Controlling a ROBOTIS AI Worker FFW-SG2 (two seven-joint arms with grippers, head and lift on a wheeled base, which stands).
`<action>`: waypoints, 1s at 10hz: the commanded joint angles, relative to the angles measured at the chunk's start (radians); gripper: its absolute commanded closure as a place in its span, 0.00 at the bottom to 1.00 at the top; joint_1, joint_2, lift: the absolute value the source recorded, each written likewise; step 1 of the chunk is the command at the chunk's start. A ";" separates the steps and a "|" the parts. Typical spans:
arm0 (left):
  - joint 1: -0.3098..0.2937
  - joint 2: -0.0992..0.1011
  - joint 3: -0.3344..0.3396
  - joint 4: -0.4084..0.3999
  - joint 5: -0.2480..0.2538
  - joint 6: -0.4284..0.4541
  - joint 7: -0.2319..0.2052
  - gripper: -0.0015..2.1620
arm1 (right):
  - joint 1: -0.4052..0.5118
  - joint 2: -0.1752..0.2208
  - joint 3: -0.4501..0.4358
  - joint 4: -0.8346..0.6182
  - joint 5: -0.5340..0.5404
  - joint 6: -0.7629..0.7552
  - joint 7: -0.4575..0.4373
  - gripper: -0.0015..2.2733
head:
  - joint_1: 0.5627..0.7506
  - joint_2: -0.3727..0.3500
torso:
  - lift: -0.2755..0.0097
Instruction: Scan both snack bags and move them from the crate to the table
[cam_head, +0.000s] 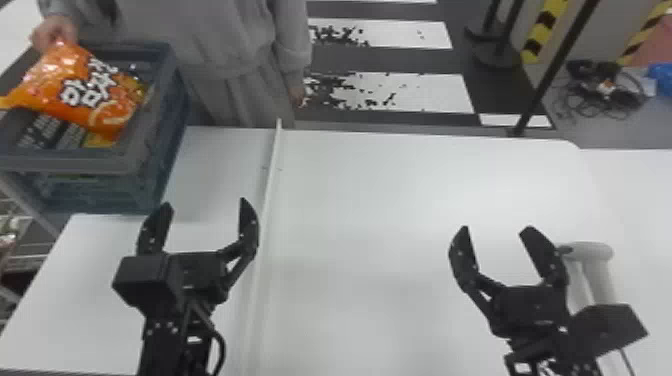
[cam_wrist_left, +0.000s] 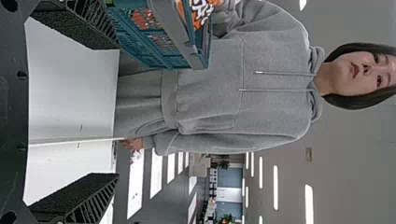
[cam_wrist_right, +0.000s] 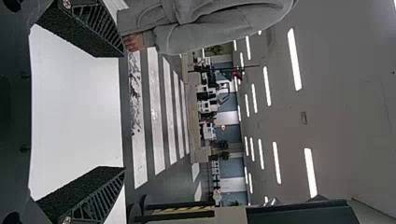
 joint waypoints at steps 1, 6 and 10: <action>-0.001 0.000 0.000 -0.001 0.000 0.000 -0.003 0.00 | 0.000 0.000 0.000 0.000 -0.001 0.000 0.000 0.02 | 0.70 0.50 | 0.66; -0.001 0.000 -0.002 -0.004 0.000 0.003 -0.010 0.00 | 0.000 0.000 0.002 -0.002 0.001 0.000 0.000 0.02 | 0.70 0.49 | 0.66; -0.001 0.000 -0.002 -0.007 0.000 0.003 -0.013 0.00 | -0.002 0.000 0.005 -0.003 0.001 0.000 0.000 0.02 | 0.70 0.49 | 0.66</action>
